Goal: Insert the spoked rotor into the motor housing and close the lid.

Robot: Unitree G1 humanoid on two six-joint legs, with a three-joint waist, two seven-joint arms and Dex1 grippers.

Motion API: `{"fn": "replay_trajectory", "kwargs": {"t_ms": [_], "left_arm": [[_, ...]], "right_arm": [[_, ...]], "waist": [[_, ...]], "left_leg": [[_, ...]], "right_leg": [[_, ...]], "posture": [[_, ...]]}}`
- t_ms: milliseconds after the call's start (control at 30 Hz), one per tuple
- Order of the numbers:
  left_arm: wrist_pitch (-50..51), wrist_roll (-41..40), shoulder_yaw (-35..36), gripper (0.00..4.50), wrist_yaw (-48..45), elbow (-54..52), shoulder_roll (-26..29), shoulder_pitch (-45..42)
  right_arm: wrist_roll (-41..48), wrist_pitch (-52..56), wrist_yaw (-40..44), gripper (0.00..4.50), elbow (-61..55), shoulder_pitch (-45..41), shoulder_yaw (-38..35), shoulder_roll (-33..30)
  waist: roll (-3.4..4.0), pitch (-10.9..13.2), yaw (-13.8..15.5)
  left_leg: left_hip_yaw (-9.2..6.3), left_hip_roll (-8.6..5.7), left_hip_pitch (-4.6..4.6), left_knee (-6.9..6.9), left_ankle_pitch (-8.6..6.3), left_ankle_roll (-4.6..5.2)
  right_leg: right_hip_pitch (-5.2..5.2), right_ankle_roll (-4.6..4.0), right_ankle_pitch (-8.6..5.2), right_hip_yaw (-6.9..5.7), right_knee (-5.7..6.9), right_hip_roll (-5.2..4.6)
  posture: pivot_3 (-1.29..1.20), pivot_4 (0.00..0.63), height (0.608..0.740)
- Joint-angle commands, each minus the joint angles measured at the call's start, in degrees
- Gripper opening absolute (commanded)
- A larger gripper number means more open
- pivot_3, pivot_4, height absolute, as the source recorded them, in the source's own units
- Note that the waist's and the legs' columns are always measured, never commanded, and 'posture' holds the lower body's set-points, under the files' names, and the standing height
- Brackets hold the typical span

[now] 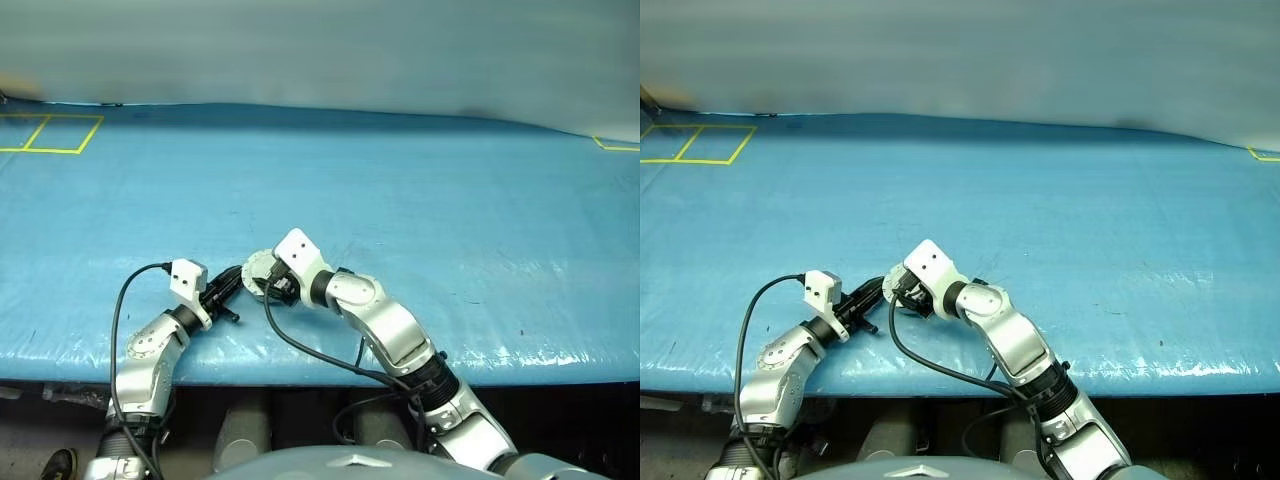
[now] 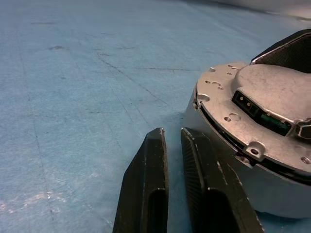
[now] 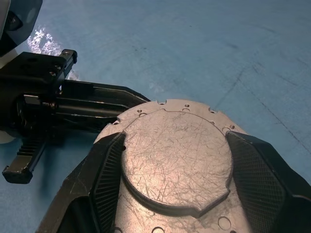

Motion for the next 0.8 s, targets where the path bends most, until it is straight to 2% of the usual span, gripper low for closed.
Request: {"fn": "replay_trajectory", "kwargs": {"t_ms": [33, 433, 800], "left_arm": [[2.18, -1.19, -3.28, 0.56, -2.80, -1.26, -0.85, 2.10], [2.69, -2.12, -2.42, 0.56, -2.75, -2.90, -0.48, 4.08], [2.75, -3.26, -1.72, 0.56, -3.69, -3.89, 0.07, 5.78]], "right_arm": [[1.26, 1.16, -0.24, 3.01, -1.89, 0.02, -0.37, 1.27], [1.17, -2.75, 0.55, 3.01, -1.54, -1.42, -1.05, -0.05], [0.49, -13.27, 8.00, 3.01, 4.48, -5.81, -0.09, -5.06]], "waist": [[0.00, 0.00, -0.02], [0.00, 0.01, -0.14], [0.01, 0.04, -0.22]], "left_leg": [[0.00, 0.01, 0.00, 0.00, -0.01, 0.00], [0.00, 0.01, -0.02, -0.03, -0.04, -0.03], [0.00, -0.02, -0.08, -0.03, -0.04, -0.01]], "right_leg": [[0.00, 0.00, 0.00, 0.00, -0.01, -0.01], [-0.03, 0.00, -0.01, 0.00, -0.02, -0.04], [-0.09, -0.02, -0.02, 0.00, -0.03, 0.01]], "posture": [[0.00, 0.150, 0.740], [0.00, 0.150, 0.740], [0.00, 0.150, 0.740]]}}
